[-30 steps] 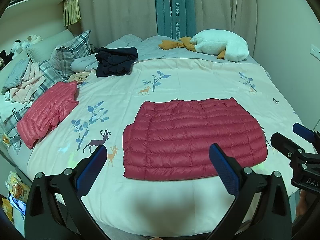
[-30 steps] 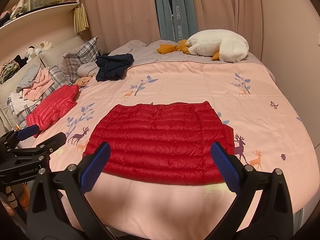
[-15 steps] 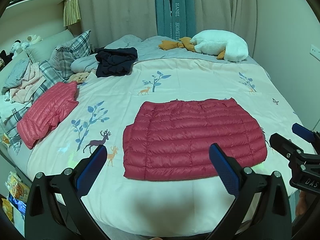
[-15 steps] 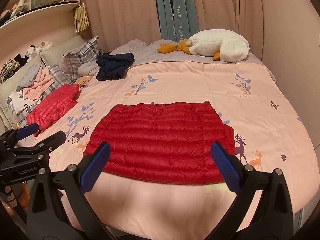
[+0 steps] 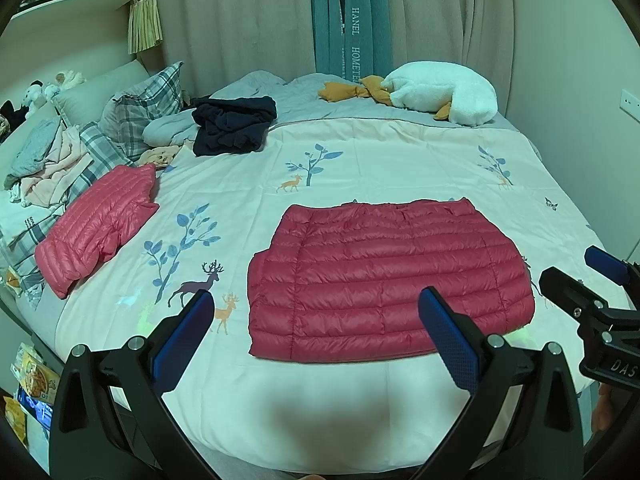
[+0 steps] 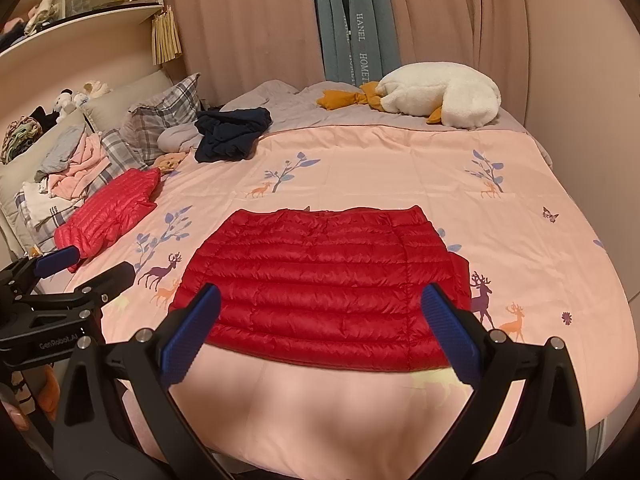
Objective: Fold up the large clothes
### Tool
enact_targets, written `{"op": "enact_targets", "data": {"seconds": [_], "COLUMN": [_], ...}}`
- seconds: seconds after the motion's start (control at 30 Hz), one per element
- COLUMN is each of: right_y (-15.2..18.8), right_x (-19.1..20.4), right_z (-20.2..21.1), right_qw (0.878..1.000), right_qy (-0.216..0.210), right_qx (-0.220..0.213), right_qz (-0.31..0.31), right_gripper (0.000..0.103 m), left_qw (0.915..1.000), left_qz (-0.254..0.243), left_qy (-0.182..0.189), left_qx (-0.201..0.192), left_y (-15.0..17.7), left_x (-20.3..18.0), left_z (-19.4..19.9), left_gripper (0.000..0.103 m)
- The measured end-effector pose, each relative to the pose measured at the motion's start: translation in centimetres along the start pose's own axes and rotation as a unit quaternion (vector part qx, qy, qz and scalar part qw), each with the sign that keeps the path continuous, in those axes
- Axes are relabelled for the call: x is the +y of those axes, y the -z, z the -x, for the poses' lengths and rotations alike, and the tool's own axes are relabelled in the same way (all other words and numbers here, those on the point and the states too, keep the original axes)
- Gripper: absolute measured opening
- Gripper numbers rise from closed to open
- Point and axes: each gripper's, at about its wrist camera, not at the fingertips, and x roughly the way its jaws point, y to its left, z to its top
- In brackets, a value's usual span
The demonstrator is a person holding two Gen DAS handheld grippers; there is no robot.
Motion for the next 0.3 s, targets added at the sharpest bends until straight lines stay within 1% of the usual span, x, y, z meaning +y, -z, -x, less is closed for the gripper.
{"op": "enact_targets", "data": {"seconds": [0.3], "right_y": [-0.09], "right_x": [-0.07], "right_z": [0.14], "right_qw": [1.0], "right_qy": [-0.002], "right_qx": [0.0], "right_qz": [0.001], "right_gripper": [0.101], "left_qw": [0.9999], "left_qz": [0.009], "left_qy": [-0.006], "left_qx": [0.008], "left_y": [-0.19], "left_x": [0.35], "left_z": [-0.42], "left_gripper": [0.102]}}
